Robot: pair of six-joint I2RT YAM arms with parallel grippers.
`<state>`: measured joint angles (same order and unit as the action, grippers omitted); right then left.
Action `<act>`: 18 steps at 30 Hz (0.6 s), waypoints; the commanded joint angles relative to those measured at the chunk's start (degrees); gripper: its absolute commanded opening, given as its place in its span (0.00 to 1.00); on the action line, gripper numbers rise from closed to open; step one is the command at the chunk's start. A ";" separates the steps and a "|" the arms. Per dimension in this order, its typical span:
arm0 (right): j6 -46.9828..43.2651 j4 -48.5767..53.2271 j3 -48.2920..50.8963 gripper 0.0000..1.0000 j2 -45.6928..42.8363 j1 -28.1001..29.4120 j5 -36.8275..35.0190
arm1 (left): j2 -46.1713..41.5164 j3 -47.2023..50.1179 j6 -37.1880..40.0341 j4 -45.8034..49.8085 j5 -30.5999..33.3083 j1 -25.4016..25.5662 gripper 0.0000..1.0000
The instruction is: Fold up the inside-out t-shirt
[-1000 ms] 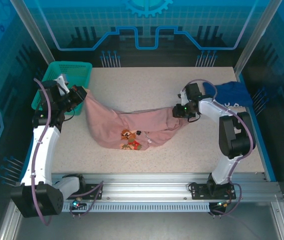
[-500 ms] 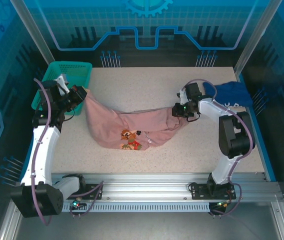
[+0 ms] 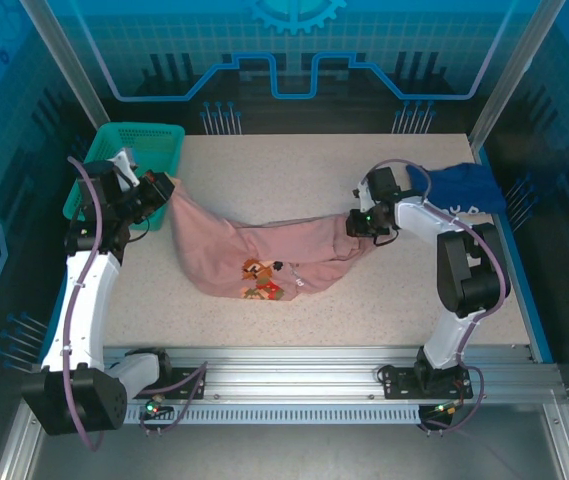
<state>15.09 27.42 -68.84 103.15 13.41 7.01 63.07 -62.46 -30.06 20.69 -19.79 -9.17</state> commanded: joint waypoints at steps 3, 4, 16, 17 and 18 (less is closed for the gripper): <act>-1.35 2.13 -2.52 0.22 -0.50 1.51 -2.35 | 0.35 0.32 0.79 -0.76 -1.96 -0.58 0.00; -1.55 2.46 -2.77 0.23 -0.55 1.60 -2.81 | 0.43 0.32 0.80 -0.74 -2.00 -0.58 0.00; -2.18 3.30 -3.66 0.22 0.01 2.63 -3.87 | 0.53 0.23 0.83 -0.69 -2.26 -0.58 0.00; -2.17 3.22 -3.58 0.20 -0.04 2.67 -3.61 | 0.61 0.23 0.93 -0.70 -2.27 -0.59 0.00; -2.10 3.01 -3.44 0.18 0.10 2.67 -3.20 | 0.72 0.23 0.90 -0.69 -2.27 -0.59 0.00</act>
<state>13.63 29.32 -70.98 103.15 15.40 3.44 63.48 -62.46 -30.04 20.69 -20.47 -9.17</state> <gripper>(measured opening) 0.193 0.045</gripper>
